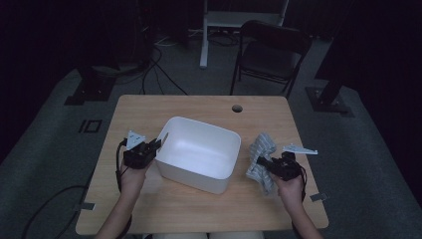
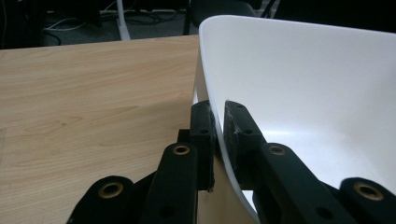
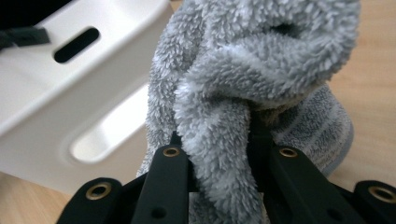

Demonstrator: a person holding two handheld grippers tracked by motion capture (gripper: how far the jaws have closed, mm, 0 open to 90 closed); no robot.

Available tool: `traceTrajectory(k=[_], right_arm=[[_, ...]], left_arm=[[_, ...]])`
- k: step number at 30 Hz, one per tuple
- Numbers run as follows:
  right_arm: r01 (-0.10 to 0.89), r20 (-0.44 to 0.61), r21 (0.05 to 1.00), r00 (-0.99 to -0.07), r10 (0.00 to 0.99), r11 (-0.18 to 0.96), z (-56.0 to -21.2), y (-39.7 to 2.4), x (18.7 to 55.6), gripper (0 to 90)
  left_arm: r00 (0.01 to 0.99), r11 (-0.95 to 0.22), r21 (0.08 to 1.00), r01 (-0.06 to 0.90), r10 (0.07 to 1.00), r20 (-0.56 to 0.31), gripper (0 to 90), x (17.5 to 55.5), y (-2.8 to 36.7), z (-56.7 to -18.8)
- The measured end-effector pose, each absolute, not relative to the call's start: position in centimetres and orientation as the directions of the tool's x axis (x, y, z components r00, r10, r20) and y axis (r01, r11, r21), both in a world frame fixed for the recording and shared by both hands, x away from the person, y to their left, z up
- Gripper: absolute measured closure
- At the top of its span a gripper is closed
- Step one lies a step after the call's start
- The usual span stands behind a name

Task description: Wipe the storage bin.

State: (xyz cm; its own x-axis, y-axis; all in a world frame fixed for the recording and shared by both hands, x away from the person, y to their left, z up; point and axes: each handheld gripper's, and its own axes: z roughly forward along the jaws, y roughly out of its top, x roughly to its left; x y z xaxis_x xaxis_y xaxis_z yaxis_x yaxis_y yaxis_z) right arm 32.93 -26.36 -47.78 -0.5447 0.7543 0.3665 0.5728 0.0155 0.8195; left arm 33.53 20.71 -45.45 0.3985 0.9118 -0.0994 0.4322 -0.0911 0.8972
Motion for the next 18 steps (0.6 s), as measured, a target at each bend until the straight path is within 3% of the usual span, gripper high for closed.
traceTrajectory(k=[8, 18], right_arm=[[0.528, 0.363, 0.849, -0.559, 0.746, -0.018, -45.5, -25.4, 33.3, 76.0], [0.538, 0.375, 0.843, -0.585, 0.719, -0.002, -45.9, -22.6, 34.9, 76.0]], left_arm=[[0.409, -0.088, 0.901, 0.425, 0.906, -0.105, 82.0, 33.5, 20.8, -45.6], [0.393, -0.078, 0.899, 0.432, 0.913, -0.11, 81.7, 33.6, 20.5, -45.7]])
